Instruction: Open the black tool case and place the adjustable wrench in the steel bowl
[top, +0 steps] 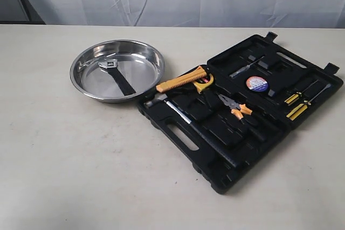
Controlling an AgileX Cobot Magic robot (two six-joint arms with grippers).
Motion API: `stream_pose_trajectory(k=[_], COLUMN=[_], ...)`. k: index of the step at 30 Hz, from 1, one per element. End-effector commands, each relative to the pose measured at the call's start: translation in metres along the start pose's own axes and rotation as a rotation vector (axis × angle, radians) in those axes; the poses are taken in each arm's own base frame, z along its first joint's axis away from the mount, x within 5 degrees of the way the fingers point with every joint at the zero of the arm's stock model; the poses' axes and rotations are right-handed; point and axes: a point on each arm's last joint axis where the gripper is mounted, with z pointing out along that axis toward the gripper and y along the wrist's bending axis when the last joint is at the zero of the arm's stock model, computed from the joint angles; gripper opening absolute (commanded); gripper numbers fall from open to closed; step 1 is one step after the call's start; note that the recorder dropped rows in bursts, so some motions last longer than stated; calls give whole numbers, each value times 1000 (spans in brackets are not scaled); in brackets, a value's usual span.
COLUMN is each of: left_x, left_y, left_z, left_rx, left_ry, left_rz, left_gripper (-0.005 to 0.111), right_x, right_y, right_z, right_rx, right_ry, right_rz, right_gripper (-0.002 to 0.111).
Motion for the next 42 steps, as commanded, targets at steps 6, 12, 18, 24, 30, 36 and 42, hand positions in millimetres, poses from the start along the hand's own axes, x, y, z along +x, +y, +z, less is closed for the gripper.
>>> stream_pose_trajectory(k=[6, 12, 18, 24, 30, 36, 42], left_x=[-2, -2, -2, -2, -2, -2, -2], left_y=[0, 1, 1, 1, 1, 1, 1], left_z=[0, 0, 0, 0, 0, 0, 0], left_rx=[-6, -7, -7, -7, -7, -7, -7], left_ry=[-18, -18, -18, -18, -18, -18, -18], left_rz=[1, 6, 6, 6, 6, 6, 6], left_gripper=[0, 0, 0, 0, 0, 0, 0], right_x=[2, 2, 2, 1, 1, 1, 1], right_y=[-1, -1, 0, 0, 0, 0, 0], right_z=[0, 0, 0, 0, 0, 0, 0], right_rx=[5, 5, 5, 5, 5, 5, 5], right_ry=[2, 2, -5, -12, -12, -12, -12], right_rz=[7, 7, 9, 9, 9, 9, 9], right_gripper=[-1, -1, -1, -1, -1, -1, -1])
